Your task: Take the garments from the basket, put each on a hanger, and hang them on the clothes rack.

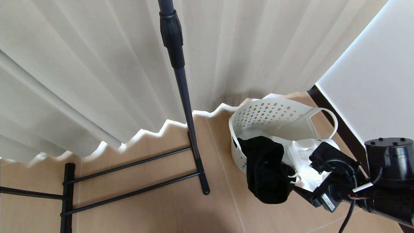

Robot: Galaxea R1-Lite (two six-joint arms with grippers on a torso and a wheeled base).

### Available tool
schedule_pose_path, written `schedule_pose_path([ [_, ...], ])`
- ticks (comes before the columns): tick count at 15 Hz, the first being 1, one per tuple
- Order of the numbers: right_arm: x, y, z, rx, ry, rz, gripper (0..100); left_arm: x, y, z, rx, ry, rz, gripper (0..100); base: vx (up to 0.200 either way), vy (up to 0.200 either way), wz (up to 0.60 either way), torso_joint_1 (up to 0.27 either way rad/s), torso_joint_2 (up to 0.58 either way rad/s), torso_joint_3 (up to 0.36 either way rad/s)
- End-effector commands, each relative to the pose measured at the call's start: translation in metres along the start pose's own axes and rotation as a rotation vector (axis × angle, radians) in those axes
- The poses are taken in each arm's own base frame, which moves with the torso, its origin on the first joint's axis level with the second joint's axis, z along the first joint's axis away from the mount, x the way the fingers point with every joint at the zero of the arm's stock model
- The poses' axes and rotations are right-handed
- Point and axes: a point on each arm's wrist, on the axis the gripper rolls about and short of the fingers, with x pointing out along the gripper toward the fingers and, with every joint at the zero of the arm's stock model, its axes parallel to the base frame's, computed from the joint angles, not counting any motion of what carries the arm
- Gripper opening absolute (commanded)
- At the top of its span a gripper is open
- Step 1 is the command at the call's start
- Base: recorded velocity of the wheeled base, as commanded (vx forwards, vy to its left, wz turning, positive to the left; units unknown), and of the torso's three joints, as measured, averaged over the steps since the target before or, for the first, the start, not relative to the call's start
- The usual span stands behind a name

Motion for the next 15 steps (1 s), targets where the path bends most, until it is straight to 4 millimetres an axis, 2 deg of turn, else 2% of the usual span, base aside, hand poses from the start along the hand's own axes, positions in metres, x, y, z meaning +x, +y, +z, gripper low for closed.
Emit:
schedule_pose_path([
  [1,0.023,-0.001,0.005,-0.028,0.039,0.013,100,0.0,0.0,0.0,0.0,0.0,0.0,100,0.0,0.0,0.0,0.0,0.0,0.0],
  [5,0.058,-0.024,0.013,-0.12,0.081,-0.049,100,0.0,0.0,0.0,0.0,0.0,0.002,100,0.0,0.0,0.0,0.0,0.0,0.0],
  [10,0.087,-0.046,0.018,-0.227,0.104,-0.084,100,0.0,0.0,0.0,0.0,0.0,0.002,100,0.0,0.0,0.0,0.0,0.0,0.0],
  [13,0.107,-0.052,0.021,-0.237,0.11,-0.087,100,0.0,0.0,0.0,0.0,0.0,0.0,100,0.0,0.0,0.0,0.0,0.0,0.0],
  [15,0.13,-0.054,0.024,-0.235,0.106,-0.092,100,0.0,0.0,0.0,0.0,0.0,0.0,100,0.0,0.0,0.0,0.0,0.0,0.0],
])
